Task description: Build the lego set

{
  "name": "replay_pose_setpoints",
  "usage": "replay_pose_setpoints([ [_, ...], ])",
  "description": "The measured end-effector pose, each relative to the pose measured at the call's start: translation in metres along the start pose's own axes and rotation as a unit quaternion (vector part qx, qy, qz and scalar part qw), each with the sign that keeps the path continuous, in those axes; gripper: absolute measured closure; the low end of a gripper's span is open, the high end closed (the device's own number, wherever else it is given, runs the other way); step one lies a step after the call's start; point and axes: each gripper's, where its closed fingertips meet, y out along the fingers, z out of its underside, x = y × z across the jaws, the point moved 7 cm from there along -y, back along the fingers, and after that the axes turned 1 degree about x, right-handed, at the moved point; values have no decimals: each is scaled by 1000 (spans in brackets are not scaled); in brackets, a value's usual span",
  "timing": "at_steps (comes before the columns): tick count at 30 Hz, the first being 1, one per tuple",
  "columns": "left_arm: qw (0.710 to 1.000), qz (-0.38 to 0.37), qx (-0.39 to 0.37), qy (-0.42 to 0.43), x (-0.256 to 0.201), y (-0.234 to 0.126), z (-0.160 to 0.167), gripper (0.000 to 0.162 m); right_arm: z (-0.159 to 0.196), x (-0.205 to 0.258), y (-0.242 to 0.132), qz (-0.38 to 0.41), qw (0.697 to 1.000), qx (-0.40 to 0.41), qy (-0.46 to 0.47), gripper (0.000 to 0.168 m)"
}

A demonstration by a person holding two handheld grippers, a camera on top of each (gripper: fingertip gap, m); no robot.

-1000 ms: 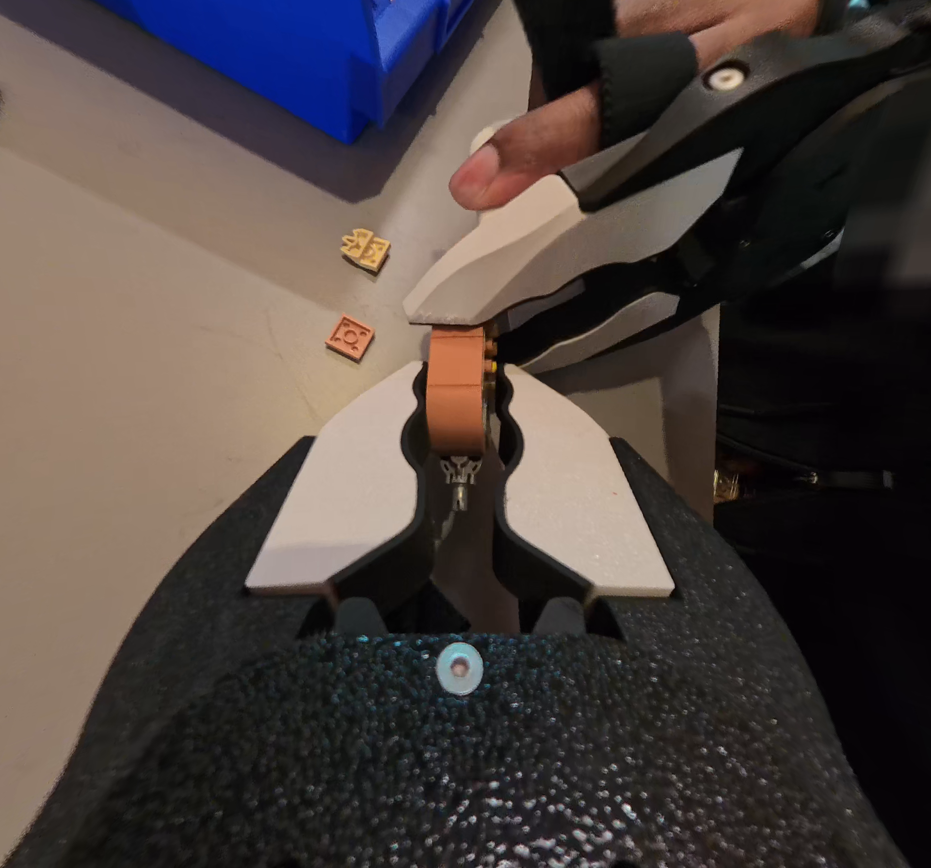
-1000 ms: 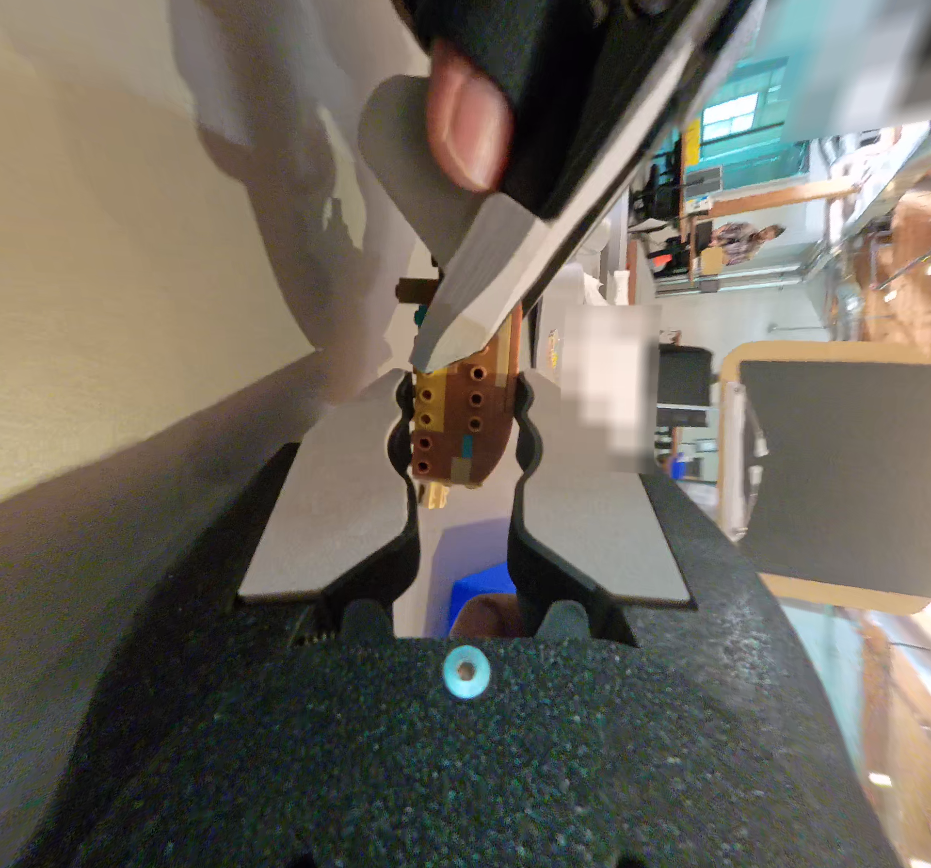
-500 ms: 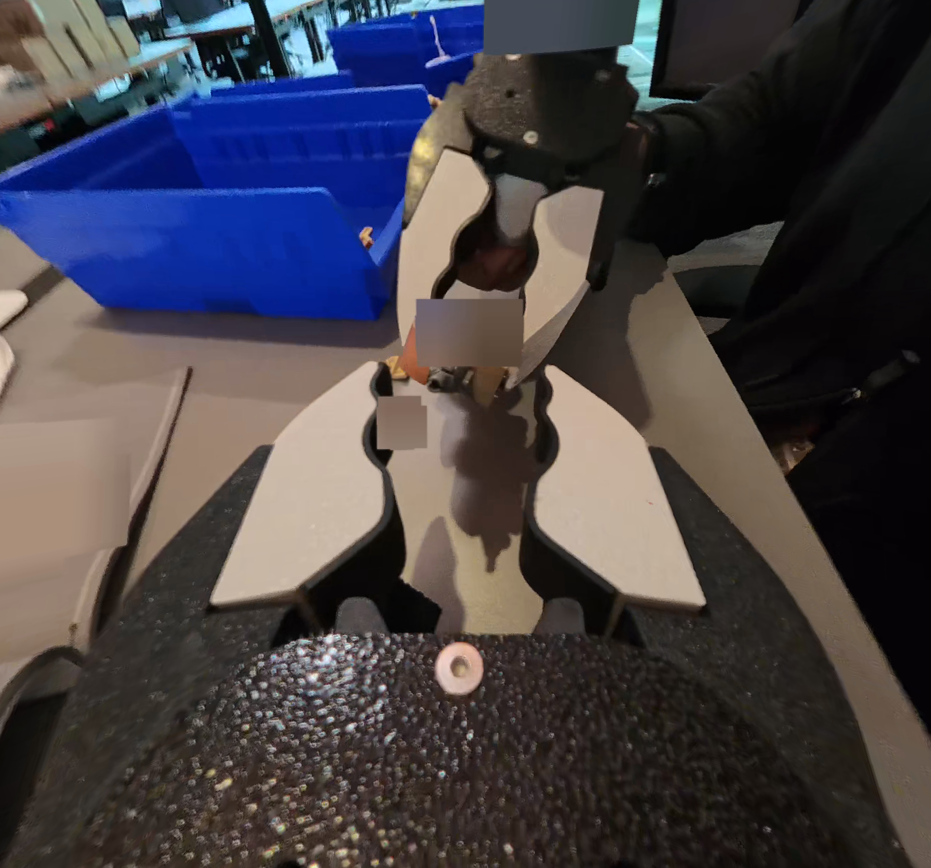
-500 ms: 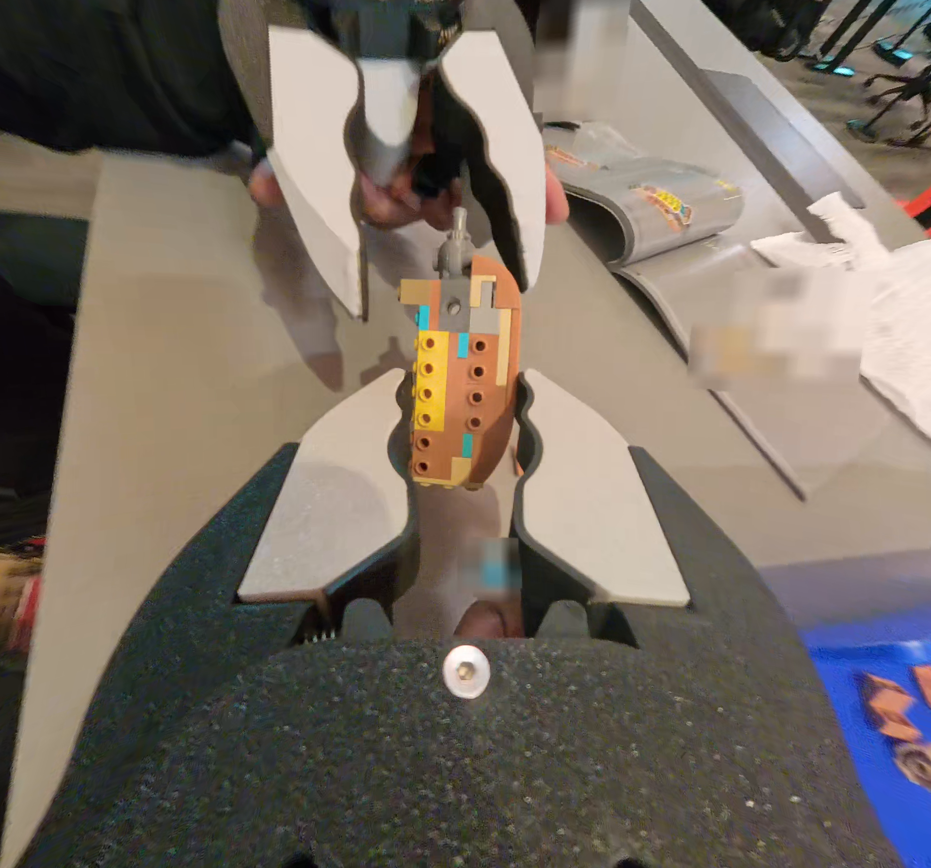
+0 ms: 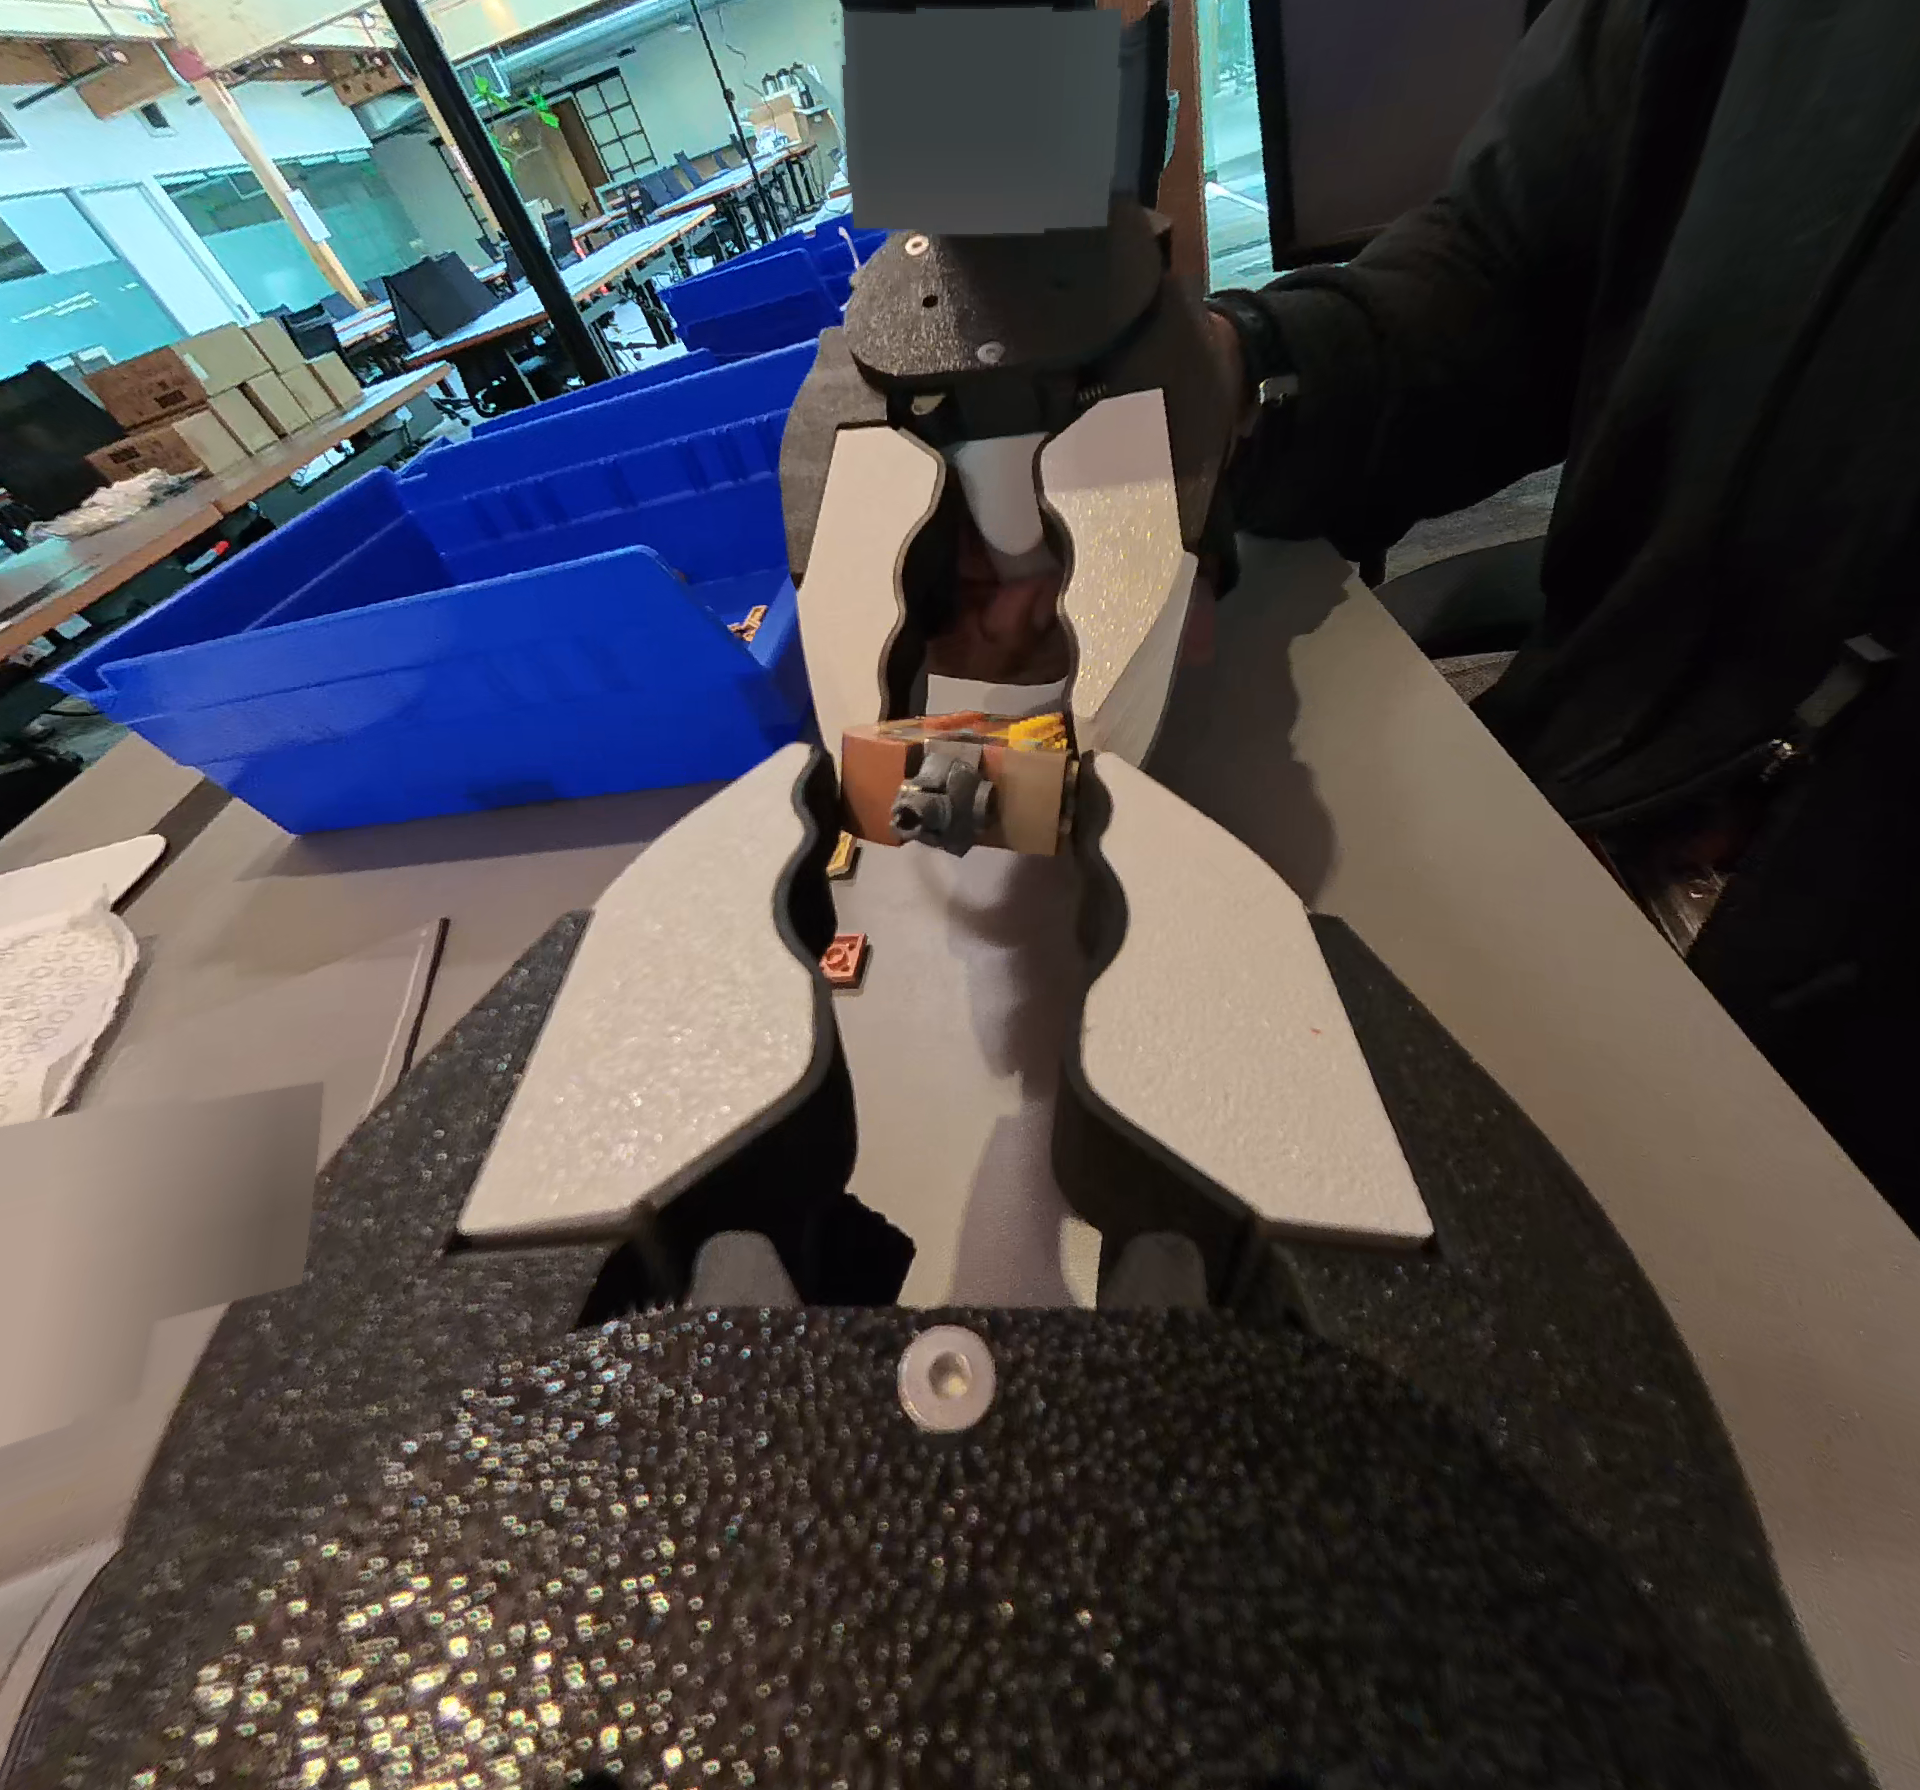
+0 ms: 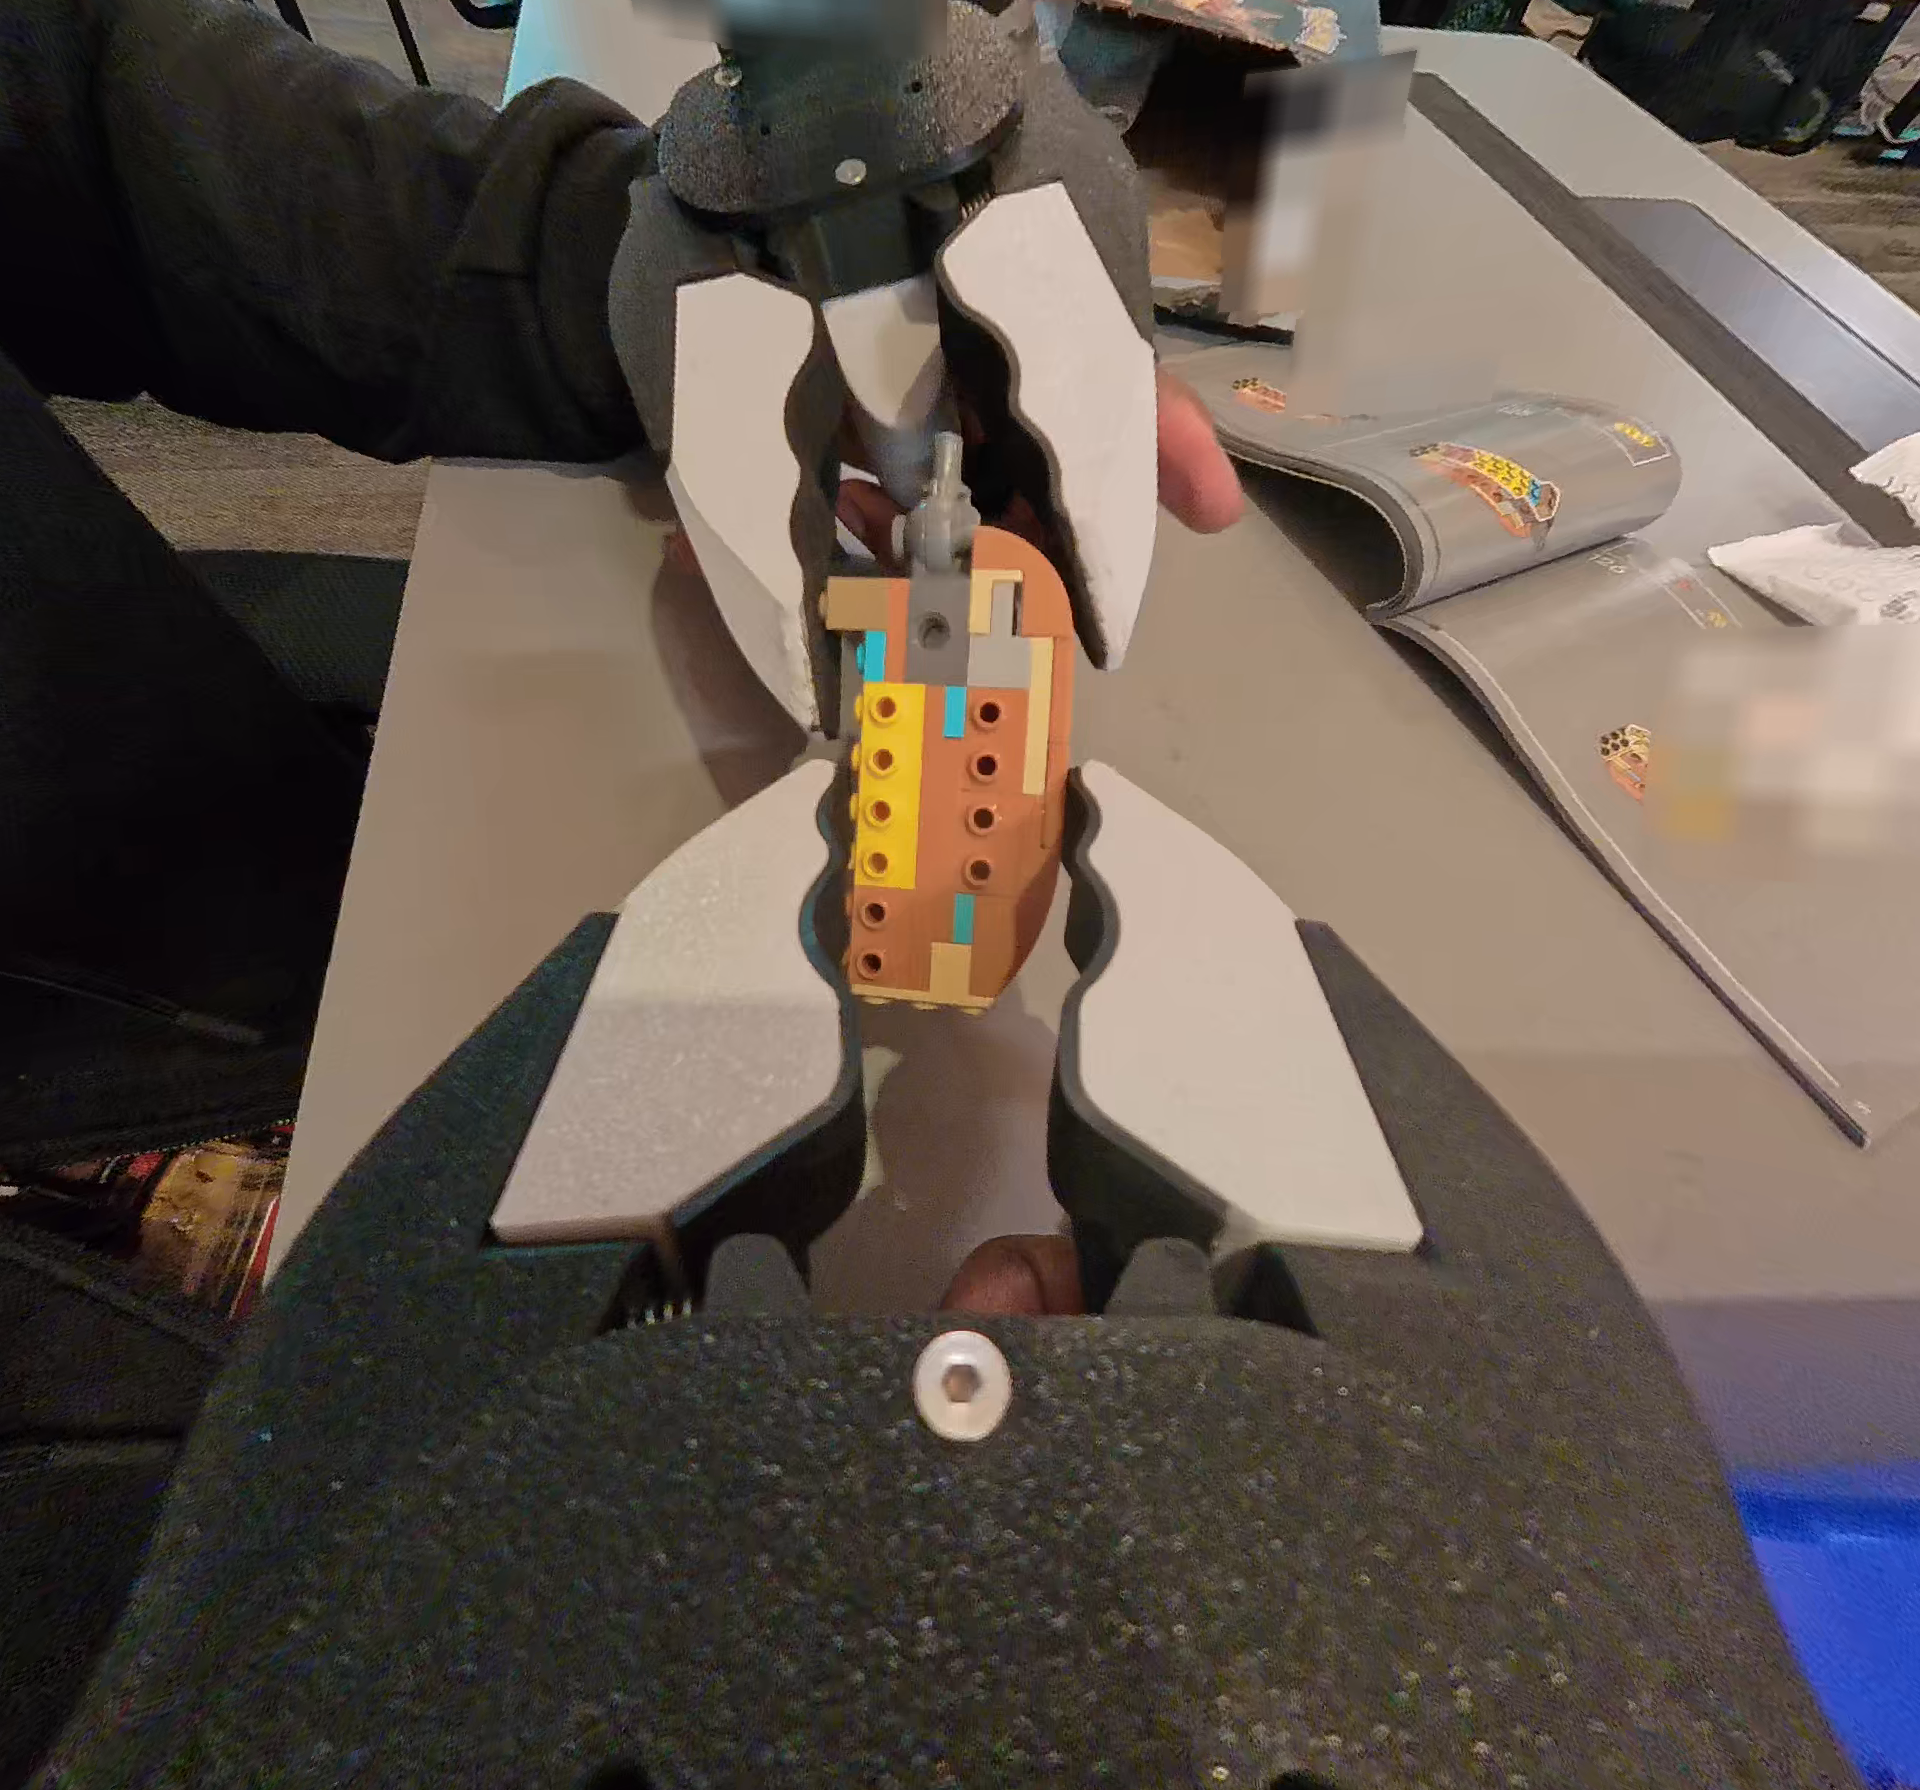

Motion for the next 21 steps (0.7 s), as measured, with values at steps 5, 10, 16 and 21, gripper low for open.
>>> replay_pose_setpoints([
  [5, 1000, -11, -11, -6, 1, -2, 2, 119, -2, -1, 0, 9, 1000, -6, -6, 130],
  [10, 1000, -7, -10, -26, 2, -2, 4, 119, -3, 0, -1, 28, 999, -3, -39, 129],
  [16, 1000, 9, -3, -28, 0, 0, 4, 118, 0, 1, 2, 23, 998, 11, -50, 130],
  [21, 999, 12, 2, -29, -2, 1, 4, 118, 2, 1, 3, 10, 999, 18, -27, 131],
])
